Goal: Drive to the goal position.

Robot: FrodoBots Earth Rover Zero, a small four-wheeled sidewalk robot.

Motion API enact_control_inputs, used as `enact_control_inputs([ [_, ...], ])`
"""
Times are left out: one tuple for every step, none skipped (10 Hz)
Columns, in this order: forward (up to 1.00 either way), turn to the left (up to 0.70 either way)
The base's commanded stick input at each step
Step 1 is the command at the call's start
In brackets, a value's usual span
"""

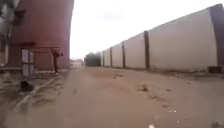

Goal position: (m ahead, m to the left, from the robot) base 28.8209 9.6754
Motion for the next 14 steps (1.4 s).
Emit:
enact_control_inputs([
  [1.0,0.27],
  [1.0,0.27],
  [1.0,0.27],
  [1.0,0.27],
  [1.0,0.27],
  [1.0,0.27],
  [1.0,0.27],
  [1.0,0.27],
  [1.0,0.27],
  [1.0,0.27],
  [1.0,0.0],
  [1.0,0.0],
  [1.0,0.0],
  [1.0,0.0],
])
